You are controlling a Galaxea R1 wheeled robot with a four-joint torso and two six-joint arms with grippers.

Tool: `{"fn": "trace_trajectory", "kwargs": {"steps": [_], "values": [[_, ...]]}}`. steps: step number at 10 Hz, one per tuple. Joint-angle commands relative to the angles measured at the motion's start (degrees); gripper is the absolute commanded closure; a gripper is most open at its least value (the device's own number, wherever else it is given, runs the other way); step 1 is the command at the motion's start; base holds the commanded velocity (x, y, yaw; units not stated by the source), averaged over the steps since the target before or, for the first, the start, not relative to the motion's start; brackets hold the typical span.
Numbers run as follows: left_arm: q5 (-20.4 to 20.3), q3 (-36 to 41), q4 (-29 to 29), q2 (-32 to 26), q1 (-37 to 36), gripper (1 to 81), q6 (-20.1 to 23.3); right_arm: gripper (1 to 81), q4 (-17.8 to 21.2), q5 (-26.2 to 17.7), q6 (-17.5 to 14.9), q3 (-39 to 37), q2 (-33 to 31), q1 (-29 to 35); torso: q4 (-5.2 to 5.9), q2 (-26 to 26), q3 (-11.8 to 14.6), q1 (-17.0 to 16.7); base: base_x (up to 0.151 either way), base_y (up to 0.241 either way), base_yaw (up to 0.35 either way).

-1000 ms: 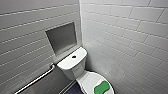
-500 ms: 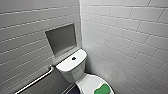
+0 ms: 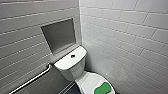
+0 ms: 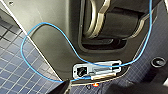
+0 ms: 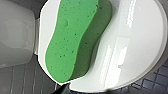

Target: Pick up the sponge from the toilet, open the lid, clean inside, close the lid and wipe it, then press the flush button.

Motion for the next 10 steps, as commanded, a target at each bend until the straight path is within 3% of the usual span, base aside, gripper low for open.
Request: {"fn": "trace_trajectory", "kwargs": {"steps": [1,2,5,8,10], "values": [[4.34,0.41,-0.33,-0.01,1.49,1.0,0.19,1.0,0.49,-0.78,1.60,0.78,-1.19,7.65,0.00,-5.68,0.02,3.65,0.000,0.000,0.000],[4.34,0.41,-0.41,-0.09,1.49,1.0,0.19,1.0,0.58,-0.70,2.66,0.78,-1.36,8.61,0.00,-1.90,-1.58,1.22,0.000,0.000,0.000],[4.34,0.41,-0.41,-0.10,1.49,1.0,0.11,1.0,1.28,-0.78,3.20,1.74,-1.10,10.73,0.00,-3.19,-2.69,2.21,0.000,0.000,0.000],[4.34,0.41,-0.41,-0.10,1.49,1.0,0.11,1.0,6.82,-1.04,3.20,-1.33,1.18,10.99,0.00,-3.15,-2.76,2.23,0.000,0.000,0.000],[4.34,0.41,-0.41,-0.10,1.49,1.0,0.02,1.0,7.00,-1.40,3.20,-3.09,3.12,11.60,0.00,-3.15,-2.76,2.25,0.000,0.000,0.000]]}}
